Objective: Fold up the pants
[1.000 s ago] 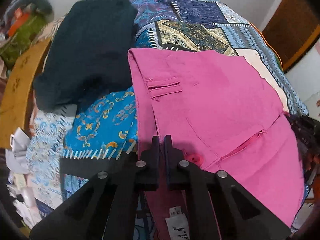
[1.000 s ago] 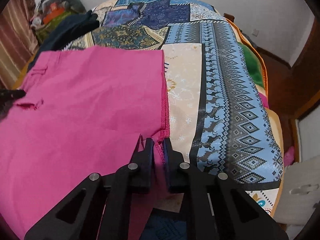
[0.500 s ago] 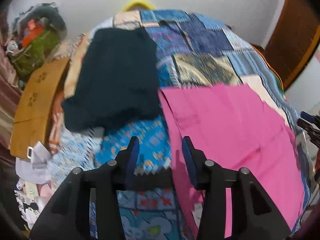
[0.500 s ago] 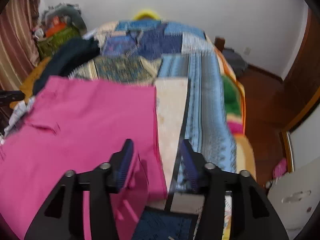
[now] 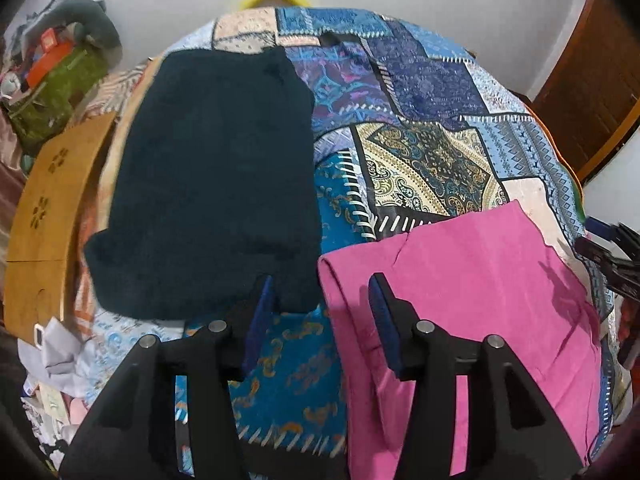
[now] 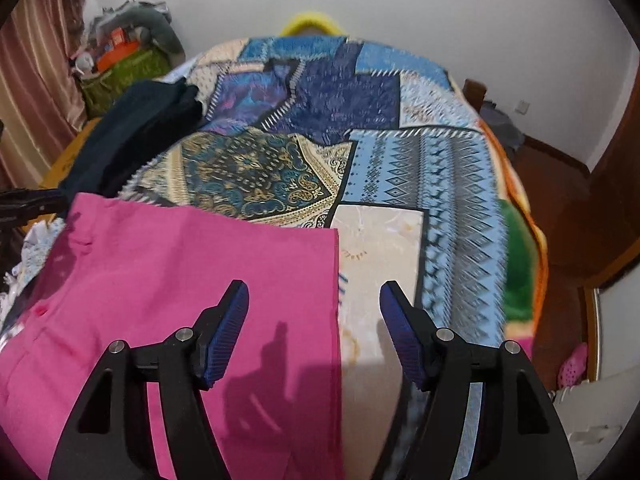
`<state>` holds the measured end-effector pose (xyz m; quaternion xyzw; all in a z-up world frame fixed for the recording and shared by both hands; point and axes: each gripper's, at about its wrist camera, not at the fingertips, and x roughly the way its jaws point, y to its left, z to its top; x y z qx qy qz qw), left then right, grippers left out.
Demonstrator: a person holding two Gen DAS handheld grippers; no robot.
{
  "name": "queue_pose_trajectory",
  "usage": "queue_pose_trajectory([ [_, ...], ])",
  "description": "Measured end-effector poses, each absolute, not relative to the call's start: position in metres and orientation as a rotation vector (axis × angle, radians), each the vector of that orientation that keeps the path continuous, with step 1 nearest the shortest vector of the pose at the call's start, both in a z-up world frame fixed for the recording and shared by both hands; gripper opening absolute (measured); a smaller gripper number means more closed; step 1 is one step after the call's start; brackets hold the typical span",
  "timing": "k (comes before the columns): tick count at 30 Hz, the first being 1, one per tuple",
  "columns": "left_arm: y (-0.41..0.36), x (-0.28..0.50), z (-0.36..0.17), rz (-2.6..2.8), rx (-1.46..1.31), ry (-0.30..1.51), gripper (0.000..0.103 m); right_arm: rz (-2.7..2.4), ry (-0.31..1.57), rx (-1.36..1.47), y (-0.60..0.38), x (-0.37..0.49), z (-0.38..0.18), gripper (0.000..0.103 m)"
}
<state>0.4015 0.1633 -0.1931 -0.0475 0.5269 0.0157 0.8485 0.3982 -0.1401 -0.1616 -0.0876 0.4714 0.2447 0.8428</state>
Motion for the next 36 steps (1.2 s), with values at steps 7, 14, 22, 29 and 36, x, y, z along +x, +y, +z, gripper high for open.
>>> queue_pose_trajectory([
  [7, 0.160, 0.416, -0.220, -0.018, -0.100, 1.148, 0.030, 0.520, 1.096, -0.201, -0.120, 0.452, -0.205, 0.064],
  [14, 0.157, 0.411, -0.223, 0.002, -0.050, 1.102, 0.012, 0.573, 1.145, -0.201, -0.097, 0.474, -0.235, 0.036],
  [22, 0.146, 0.402, -0.201, 0.026, 0.032, 1.020, 0.008, 0.604, 1.124, -0.188, -0.089, 0.465, -0.232, 0.004],
  [29, 0.139, 0.397, -0.153, 0.049, 0.073, 0.922, 0.007, 0.573, 0.972, -0.095, -0.116, 0.463, -0.165, 0.003],
  [36, 0.135, 0.389, -0.085, 0.054, 0.052, 0.802, 0.006, 0.561, 0.798, -0.049, -0.132, 0.450, -0.074, 0.003],
])
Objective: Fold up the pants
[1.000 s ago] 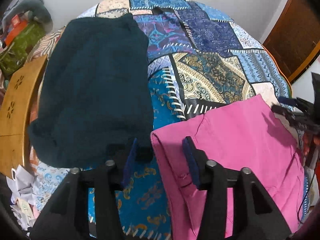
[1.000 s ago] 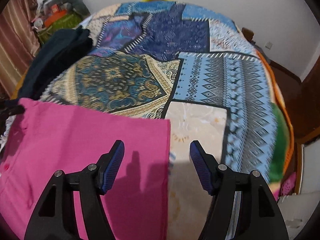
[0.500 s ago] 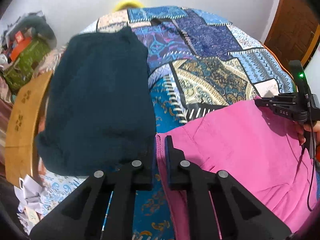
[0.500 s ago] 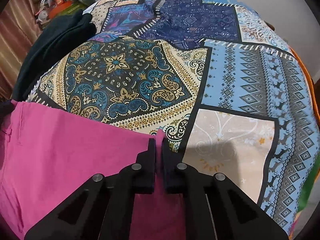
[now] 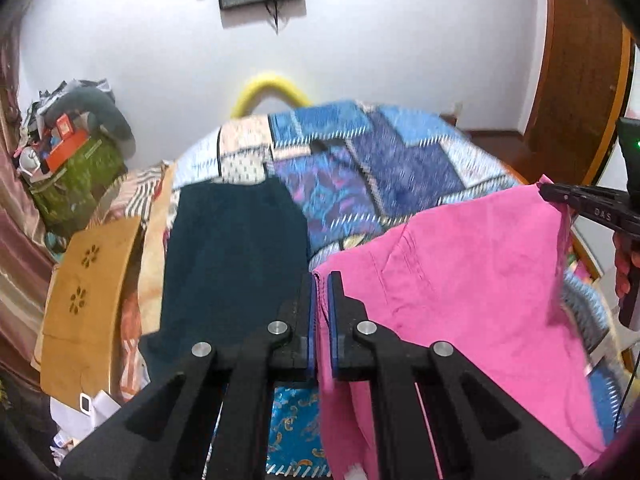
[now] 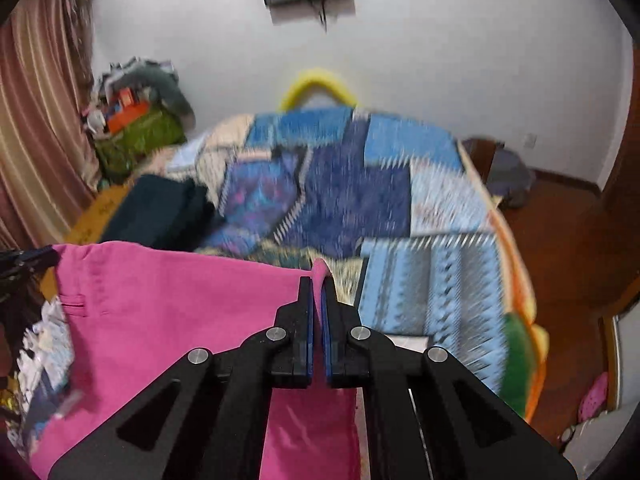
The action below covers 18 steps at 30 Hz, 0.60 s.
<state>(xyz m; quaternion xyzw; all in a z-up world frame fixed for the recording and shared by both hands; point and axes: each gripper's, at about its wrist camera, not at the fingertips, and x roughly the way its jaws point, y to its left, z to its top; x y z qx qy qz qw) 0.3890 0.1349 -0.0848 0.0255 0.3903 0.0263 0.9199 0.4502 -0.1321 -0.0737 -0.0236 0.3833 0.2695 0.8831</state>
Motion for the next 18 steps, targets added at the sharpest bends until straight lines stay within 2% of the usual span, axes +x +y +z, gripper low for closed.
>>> queue_pose_trajectory([
  [5, 0.128, 0.370, -0.073, 0.050, 0.087, 0.795, 0.003, 0.562, 0.767, -0.067, -0.140, 0.417, -0.051, 0.003],
  [18, 0.126, 0.291, -0.104, 0.046, 0.097, 0.862, 0.000, 0.588, 0.828, -0.090, -0.171, 0.317, -0.076, 0.003],
])
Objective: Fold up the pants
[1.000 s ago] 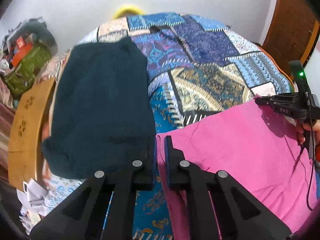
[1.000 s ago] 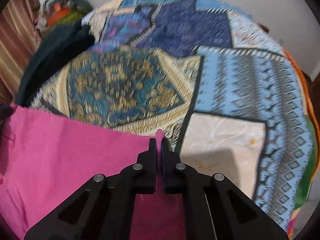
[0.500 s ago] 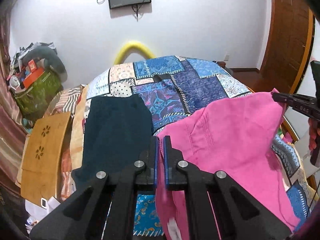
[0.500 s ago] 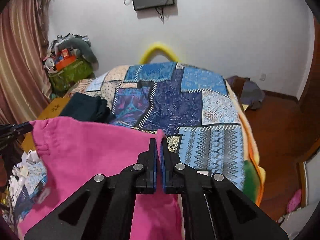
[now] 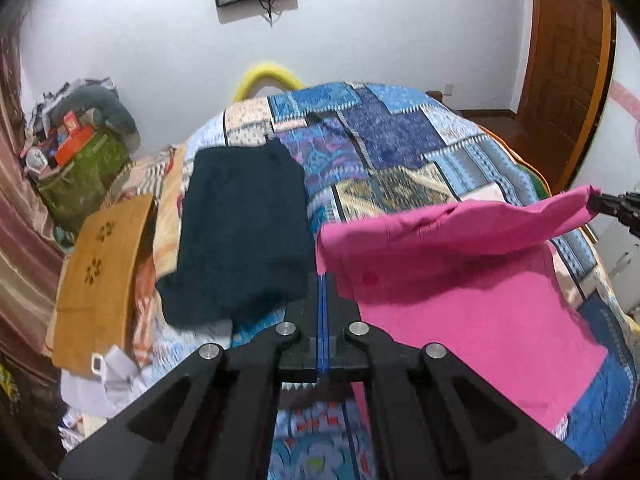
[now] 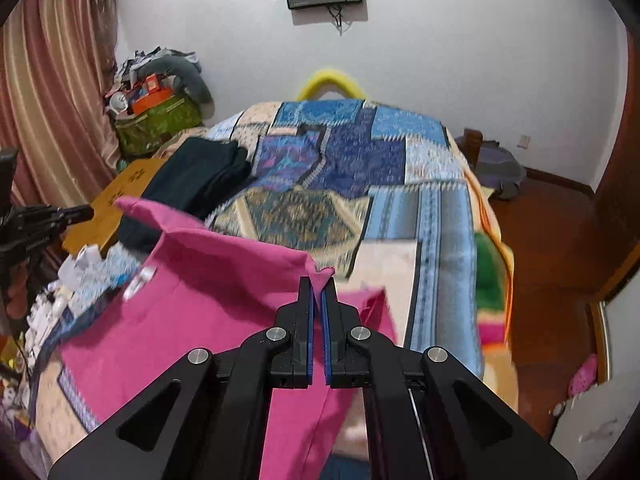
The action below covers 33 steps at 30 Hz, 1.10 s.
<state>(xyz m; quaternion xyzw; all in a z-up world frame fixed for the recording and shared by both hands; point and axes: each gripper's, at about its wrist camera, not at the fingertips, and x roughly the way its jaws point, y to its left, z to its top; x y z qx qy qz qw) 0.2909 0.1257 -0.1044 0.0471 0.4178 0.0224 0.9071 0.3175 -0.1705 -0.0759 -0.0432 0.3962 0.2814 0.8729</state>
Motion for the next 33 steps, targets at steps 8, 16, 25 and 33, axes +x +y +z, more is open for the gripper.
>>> queue_pose_trajectory([
  [8, 0.117, 0.260, -0.126, -0.022, 0.064, 0.933, 0.001, 0.600, 0.885, -0.078, -0.182, 0.283, -0.108, 0.003],
  [16, 0.102, 0.257, -0.145, 0.005, 0.145, 0.962, 0.044, 0.554, 0.989, -0.146, -0.187, 0.263, -0.155, 0.004],
  [25, 0.080, 0.262, -0.157, -0.036, 0.302, 0.976, 0.085, 0.489, 1.004, -0.114, -0.206, 0.246, -0.152, 0.050],
  [33, 0.057, 0.281, -0.160, -0.089, 0.314, 1.004, 0.090, 0.627, 0.952, -0.223, -0.154, 0.250, -0.135, 0.056],
])
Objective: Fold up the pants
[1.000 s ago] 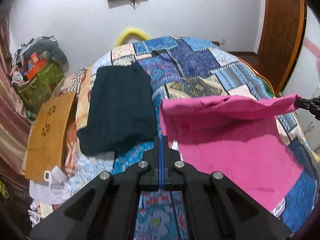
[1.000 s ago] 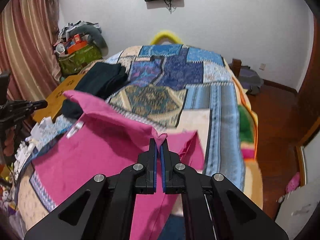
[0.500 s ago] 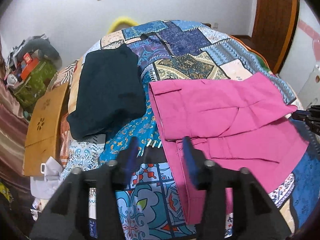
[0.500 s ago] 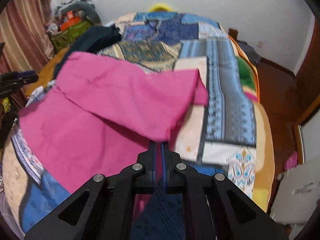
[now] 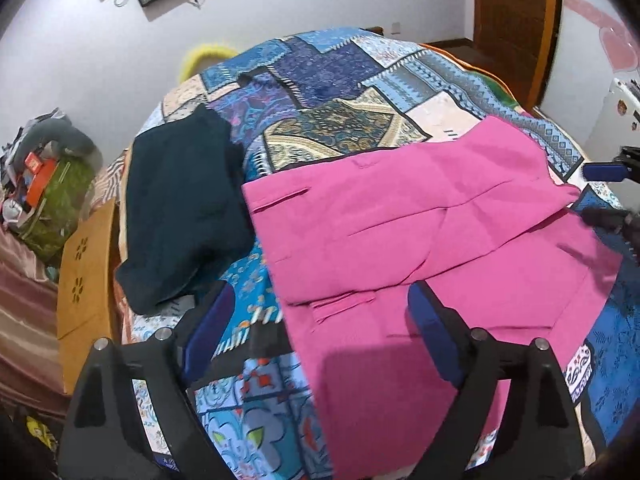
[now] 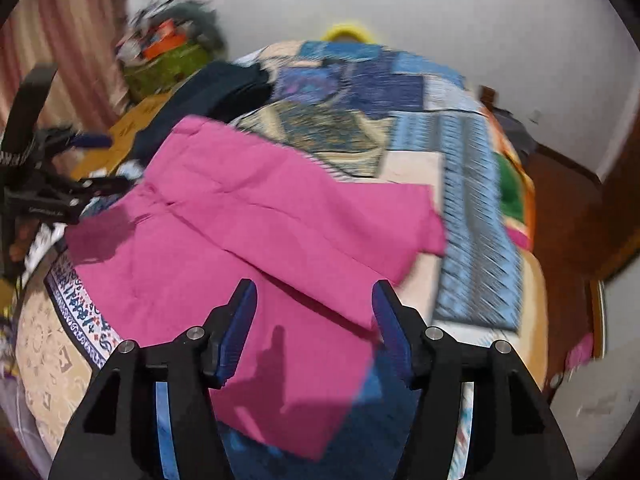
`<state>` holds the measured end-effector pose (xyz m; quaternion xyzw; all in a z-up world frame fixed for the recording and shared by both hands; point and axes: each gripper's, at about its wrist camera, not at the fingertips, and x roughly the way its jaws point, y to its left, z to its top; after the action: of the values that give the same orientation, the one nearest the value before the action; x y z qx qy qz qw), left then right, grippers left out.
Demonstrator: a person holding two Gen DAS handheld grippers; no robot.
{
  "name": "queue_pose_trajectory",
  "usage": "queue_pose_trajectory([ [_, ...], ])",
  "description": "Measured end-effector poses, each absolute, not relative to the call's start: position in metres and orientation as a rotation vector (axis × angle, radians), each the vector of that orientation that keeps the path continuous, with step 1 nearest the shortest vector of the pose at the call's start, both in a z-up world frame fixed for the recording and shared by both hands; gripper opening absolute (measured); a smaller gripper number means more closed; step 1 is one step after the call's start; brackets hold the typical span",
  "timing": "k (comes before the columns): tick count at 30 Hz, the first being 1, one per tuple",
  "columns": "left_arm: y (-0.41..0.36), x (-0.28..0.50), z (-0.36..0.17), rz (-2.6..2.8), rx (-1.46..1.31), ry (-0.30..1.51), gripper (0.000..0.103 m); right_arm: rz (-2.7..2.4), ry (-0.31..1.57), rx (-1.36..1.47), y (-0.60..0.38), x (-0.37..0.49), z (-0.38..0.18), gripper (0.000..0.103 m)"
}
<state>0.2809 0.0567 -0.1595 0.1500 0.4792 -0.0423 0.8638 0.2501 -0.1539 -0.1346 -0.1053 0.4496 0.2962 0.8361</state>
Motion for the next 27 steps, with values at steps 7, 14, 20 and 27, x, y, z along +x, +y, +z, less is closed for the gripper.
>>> queue_pose_trajectory([
  [7, 0.033, 0.293, -0.187, -0.121, 0.466, 1.068, 0.090, 0.751, 1.012, -0.449, -0.088, 0.260, -0.164, 0.056],
  [14, 0.017, 0.309, -0.210, -0.160, 0.579, 1.122, 0.091, 0.801, 1.053, -0.425, -0.078, 0.270, -0.177, 0.056],
  [20, 0.016, 0.326, -0.216, -0.228, 0.508, 1.181, 0.091, 0.842, 1.079, -0.385, -0.076, 0.276, -0.183, 0.050],
  [27, 0.024, 0.322, -0.219, -0.235, 0.422, 1.168, 0.091, 0.873, 1.086, -0.456, -0.064, 0.289, -0.190, 0.013],
])
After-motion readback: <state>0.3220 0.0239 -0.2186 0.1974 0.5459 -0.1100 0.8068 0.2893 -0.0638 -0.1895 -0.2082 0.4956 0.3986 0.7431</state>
